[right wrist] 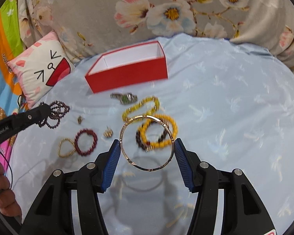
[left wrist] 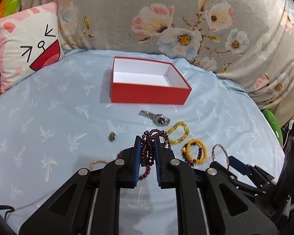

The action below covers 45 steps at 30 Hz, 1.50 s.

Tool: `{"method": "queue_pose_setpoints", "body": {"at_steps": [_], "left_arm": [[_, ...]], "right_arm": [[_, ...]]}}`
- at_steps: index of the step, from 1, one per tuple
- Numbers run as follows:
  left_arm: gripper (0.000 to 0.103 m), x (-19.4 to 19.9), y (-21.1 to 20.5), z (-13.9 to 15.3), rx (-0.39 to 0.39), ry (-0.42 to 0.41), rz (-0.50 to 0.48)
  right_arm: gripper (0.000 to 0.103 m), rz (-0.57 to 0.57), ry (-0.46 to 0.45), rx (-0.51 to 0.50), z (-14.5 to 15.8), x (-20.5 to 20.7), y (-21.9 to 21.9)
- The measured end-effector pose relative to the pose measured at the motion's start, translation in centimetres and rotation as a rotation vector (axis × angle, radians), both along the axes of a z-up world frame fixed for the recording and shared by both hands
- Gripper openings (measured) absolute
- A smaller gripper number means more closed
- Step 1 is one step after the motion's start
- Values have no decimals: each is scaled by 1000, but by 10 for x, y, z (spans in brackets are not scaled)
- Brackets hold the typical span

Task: Organize jewelry
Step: 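Carry both held bracelets into the red box and open both grippers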

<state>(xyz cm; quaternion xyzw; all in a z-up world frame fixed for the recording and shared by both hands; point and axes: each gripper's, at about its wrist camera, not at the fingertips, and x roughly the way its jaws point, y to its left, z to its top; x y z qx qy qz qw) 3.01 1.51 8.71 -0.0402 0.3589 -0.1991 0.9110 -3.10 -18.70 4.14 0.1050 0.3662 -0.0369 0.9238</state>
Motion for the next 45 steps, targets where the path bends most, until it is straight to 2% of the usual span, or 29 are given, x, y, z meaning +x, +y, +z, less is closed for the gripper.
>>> {"method": "queue_pose_setpoints", "body": {"at_steps": [6, 8, 12, 16, 21, 28, 35, 42, 43, 45], "left_arm": [[13, 33, -7, 43, 6, -74, 2], [13, 51, -11, 54, 6, -90, 1], [13, 100, -21, 72, 9, -117, 8], [13, 157, -30, 72, 7, -101, 13], [13, 223, -46, 56, 26, -88, 17], [13, 287, -71, 13, 96, -32, 23], [13, 320, -80, -18, 117, 33, 20], [14, 333, -82, -28, 130, 44, 21], [23, 334, -81, -29, 129, 50, 24], [39, 336, -78, -31, 122, 60, 44]], "right_arm": [[54, 21, -77, -25, 49, 39, -10], [54, 38, -91, -1, 63, 58, -15], [54, 71, -120, 51, 91, 107, -27], [54, 89, -122, 38, 105, 168, -32], [54, 94, -73, 33, 93, 238, -36], [54, 97, 18, 22, 49, 315, -38], [54, 114, 85, -10, 15, 352, -33], [55, 120, 124, -37, 3, 370, -26], [57, 123, 125, -43, 2, 370, -25], [66, 119, 119, -50, 3, 369, -24]]}}
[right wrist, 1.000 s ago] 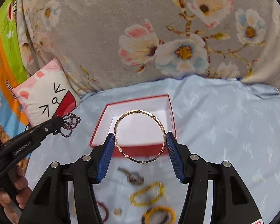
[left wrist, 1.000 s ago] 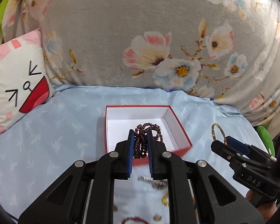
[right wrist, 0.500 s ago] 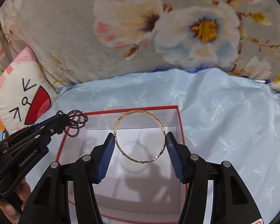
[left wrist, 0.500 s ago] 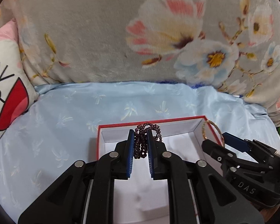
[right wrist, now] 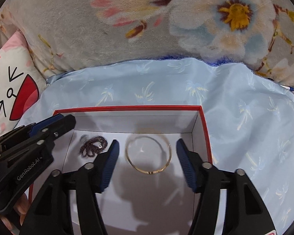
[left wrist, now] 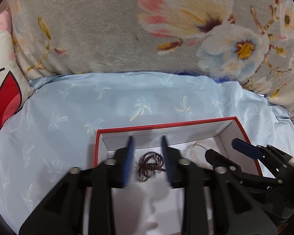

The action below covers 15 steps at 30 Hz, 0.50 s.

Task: Organize jewelry
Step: 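Carry both held bracelets into the red box and open both grippers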

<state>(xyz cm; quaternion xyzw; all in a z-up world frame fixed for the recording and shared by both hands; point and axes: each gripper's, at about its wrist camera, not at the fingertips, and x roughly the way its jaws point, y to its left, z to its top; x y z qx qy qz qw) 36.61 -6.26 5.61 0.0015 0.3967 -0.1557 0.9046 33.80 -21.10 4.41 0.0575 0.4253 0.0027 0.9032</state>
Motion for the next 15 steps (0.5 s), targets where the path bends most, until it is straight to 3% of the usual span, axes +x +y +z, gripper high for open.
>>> {"method": "queue_pose_setpoints", "body": {"at_steps": [2, 8, 15], "left_arm": [[47, 0, 5, 3, -21, -7, 12], [48, -12, 18, 14, -25, -34, 36], [53, -57, 32, 33, 1, -80, 37]], "right_arm": [[68, -13, -20, 5, 3, -3, -2], [68, -36, -52, 58, 16, -23, -17], [69, -49, -115, 83, 42, -75, -27]]}}
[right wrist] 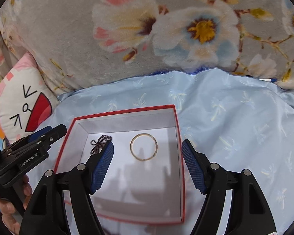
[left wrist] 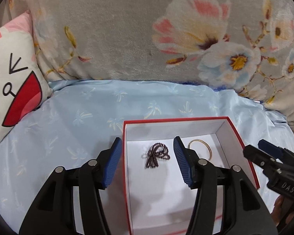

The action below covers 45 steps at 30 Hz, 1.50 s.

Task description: Organize jewelry

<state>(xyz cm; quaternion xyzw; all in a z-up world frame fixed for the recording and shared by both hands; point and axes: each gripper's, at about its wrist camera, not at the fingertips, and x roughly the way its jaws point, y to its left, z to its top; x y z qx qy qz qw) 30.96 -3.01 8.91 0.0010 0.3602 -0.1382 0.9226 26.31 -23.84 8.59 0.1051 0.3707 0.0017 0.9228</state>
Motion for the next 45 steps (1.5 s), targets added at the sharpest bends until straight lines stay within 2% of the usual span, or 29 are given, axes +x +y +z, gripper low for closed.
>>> {"method": "queue_pose_setpoints", "body": {"at_steps": [4, 6, 11, 17, 24, 26, 31, 33, 37, 45], "left_arm": [[54, -34, 1, 11, 42, -37, -4], [60, -52, 4, 16, 56, -52, -3], [63, -95, 15, 20, 46, -53, -10], [63, -139, 25, -1, 61, -9, -7], [63, -179, 39, -29, 49, 60, 11], [63, -190, 43, -34, 51, 50, 26], [63, -210, 46, -45, 67, 47, 42], [63, -217, 44, -51, 74, 58, 37], [63, -225, 44, -61, 69, 97, 27], [63, -234, 47, -73, 55, 145, 32]], "right_arm": [[70, -4, -27, -13, 9, -38, 4], [71, -8, -34, -34, 11, -57, 9], [72, -7, -33, -86, 4, -112, 18], [72, -5, 2, -128, -20, -174, 26], [72, -16, 70, -103, -51, -225, 24], [72, -18, 86, -98, -59, -238, 23], [72, -16, 113, -82, -76, -253, 26], [72, -27, 117, -96, -81, -253, 27], [71, -54, 121, -61, -86, -250, 20], [51, -67, 141, -63, -90, -240, 17]]}}
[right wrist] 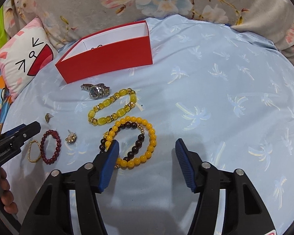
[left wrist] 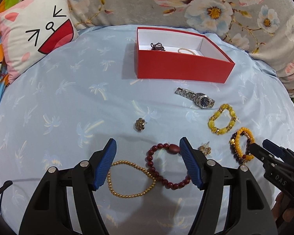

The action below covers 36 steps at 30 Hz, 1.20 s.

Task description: Organize jewelry

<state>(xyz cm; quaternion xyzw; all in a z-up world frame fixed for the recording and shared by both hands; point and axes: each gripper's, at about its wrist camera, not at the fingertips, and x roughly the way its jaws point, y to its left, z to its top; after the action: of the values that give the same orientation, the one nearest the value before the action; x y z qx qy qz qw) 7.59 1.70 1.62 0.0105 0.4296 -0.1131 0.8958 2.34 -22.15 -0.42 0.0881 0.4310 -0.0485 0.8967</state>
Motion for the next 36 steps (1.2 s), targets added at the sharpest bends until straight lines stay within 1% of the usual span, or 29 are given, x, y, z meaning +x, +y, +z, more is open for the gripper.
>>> {"method": "queue_pose_setpoints", "body": {"at_steps": [2, 4, 6, 11, 15, 17, 19, 20, 21, 22, 24, 27, 28, 29, 30, 31, 34, 36], "left_arm": [[63, -2, 6, -1, -4, 4, 5], [63, -5, 11, -3, -6, 8, 4], [63, -11, 14, -5, -6, 11, -1], [63, -18, 10, -12, -6, 26, -27], [63, -12, 1, -17, -3, 32, -39], [61, -8, -2, -18, -4, 30, -38], [59, -4, -3, -18, -10, 26, -40], [58, -2, -4, -18, -11, 24, -44], [55, 0, -5, -20, -8, 26, -47], [49, 2, -6, -21, -8, 30, -51], [42, 6, -9, -25, -24, 48, -69], [42, 5, -12, -26, -25, 35, -83], [39, 5, -13, -27, -22, 30, -87], [33, 4, -14, -27, -26, 28, -94], [19, 4, -15, -27, -32, 29, -101], [9, 5, -15, -27, -37, 34, -106], [8, 4, -13, -27, -74, 53, -118], [8, 2, -14, -27, -73, 51, -120]], "right_arm": [[49, 4, 3, 8, -1, 0, 1], [44, 4, 7, 11, -3, 0, 1], [37, 2, 12, 16, -5, -1, 0], [34, -3, 9, 39, -7, -3, -4], [34, 1, 8, 32, -7, -1, -2], [34, 3, 10, 30, -7, 0, -2], [30, 10, 9, 29, -7, 1, -1], [26, 15, 7, 30, -7, 2, -1], [23, 20, 7, 32, -8, 3, 0], [21, 24, 4, 33, -8, 3, 1], [18, 30, 1, 32, -9, 4, 3], [17, 36, 0, 36, -9, 4, 4], [17, 34, 0, 42, -9, 3, 3], [16, 32, 1, 44, -8, 3, 2], [11, 31, 2, 45, -8, 3, 2], [7, 32, 1, 45, -7, 2, 2], [7, 31, 3, 57, -5, 0, 2], [7, 29, 3, 58, -5, -2, 1]]}}
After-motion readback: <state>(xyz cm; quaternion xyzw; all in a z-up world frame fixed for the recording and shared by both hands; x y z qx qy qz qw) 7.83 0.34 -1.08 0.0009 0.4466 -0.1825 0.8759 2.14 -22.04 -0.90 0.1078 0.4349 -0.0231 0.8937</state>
